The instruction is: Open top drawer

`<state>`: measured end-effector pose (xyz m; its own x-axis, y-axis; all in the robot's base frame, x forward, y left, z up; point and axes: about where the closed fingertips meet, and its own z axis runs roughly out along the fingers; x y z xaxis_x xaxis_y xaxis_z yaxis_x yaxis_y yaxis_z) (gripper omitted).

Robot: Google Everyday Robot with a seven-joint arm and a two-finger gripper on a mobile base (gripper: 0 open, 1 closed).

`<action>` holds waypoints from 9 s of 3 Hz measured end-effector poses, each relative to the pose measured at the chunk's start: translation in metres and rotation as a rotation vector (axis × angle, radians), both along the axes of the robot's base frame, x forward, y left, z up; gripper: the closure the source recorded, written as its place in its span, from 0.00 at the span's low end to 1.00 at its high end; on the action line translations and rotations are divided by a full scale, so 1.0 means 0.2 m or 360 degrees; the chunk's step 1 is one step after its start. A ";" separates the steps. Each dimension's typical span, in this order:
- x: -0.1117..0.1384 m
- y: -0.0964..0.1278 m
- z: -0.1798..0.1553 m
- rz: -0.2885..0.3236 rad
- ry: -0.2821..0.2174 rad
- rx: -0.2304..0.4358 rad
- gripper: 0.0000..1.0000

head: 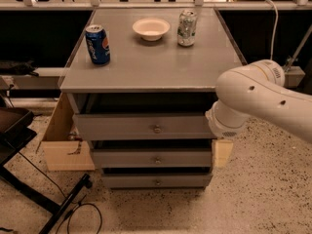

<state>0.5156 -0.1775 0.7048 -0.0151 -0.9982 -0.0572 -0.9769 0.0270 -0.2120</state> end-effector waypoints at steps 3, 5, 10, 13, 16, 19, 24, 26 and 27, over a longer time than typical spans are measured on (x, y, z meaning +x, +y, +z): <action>0.44 0.07 -0.15 -0.0125 0.0138 -0.0006 0.00; 0.30 -0.04 -0.27 -0.0244 0.0198 0.0042 0.38; 0.28 -0.04 -0.17 -0.0249 0.0210 0.0050 1.00; 0.26 -0.07 -0.15 -0.0237 0.0229 0.0053 1.00; 0.10 -0.11 -0.11 -0.0179 0.0309 0.0075 1.00; 0.10 -0.11 -0.11 -0.0179 0.0309 0.0075 0.27; -0.19 -0.12 -0.37 -0.0250 0.0611 0.0149 0.23; -0.21 -0.13 -0.32 -0.0251 0.0646 0.0146 0.69; -0.20 -0.13 -0.32 -0.0251 0.0647 0.0146 0.92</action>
Offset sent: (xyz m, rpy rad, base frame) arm 0.1005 0.0152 -0.0192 -0.0238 0.0735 -0.0741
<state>0.4763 -0.2032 0.6411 -0.2065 -0.9730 -0.1033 -0.9628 0.1833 0.1984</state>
